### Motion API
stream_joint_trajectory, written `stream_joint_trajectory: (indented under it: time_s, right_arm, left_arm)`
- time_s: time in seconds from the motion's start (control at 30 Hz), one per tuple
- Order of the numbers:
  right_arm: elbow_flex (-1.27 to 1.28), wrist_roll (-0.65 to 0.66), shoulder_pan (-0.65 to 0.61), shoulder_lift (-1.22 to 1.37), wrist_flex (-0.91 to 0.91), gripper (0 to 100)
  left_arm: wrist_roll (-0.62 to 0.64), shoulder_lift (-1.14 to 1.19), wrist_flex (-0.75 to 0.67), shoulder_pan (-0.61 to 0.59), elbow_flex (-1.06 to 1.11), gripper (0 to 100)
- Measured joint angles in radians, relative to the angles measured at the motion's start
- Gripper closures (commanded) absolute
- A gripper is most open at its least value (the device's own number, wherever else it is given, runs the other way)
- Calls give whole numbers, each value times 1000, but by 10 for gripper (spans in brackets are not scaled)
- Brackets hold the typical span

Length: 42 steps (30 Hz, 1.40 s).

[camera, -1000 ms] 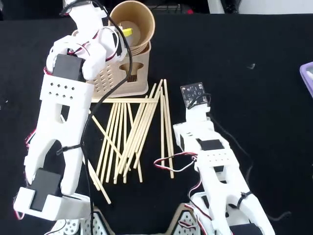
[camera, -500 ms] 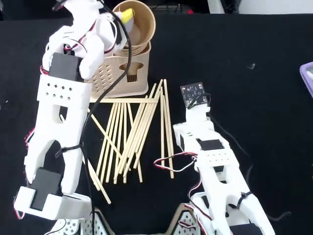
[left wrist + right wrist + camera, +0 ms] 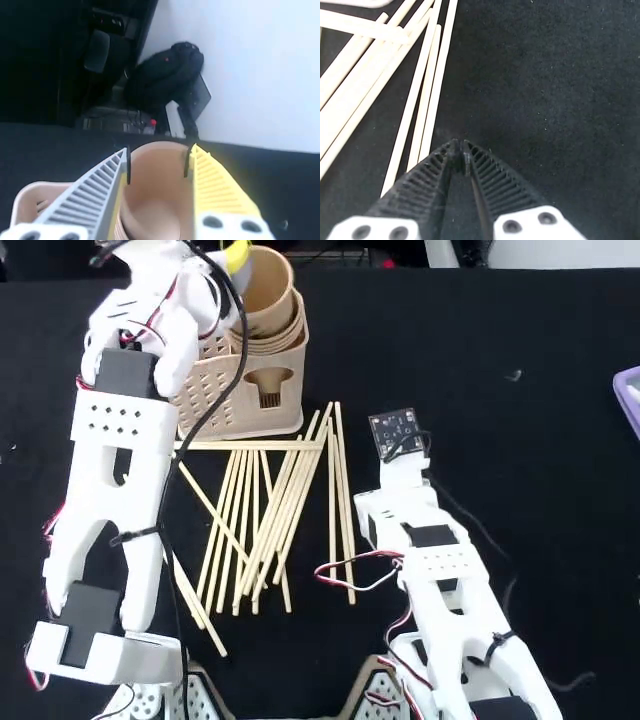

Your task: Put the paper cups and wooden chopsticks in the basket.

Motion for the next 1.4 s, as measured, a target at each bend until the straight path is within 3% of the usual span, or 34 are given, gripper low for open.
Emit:
stream_joint_trajectory:
  time_s: [0.27,0.5,0.73,1.13,1.4]
  right_arm:
    - [0,0,0,0,0,987]
    - [0,0,0,0,0,987]
    - [0,0,0,0,0,987]
    - [0,0,0,0,0,987]
    - [0,0,0,0,0,987]
  left_arm:
    - [0,23,-23,-5,0,795]
    - [0,23,201,54,0,798]
    - [-63,23,284,138,0,798]
    - [-130,21,115,144,155,798]
    - [-130,-44,106,144,144,798]
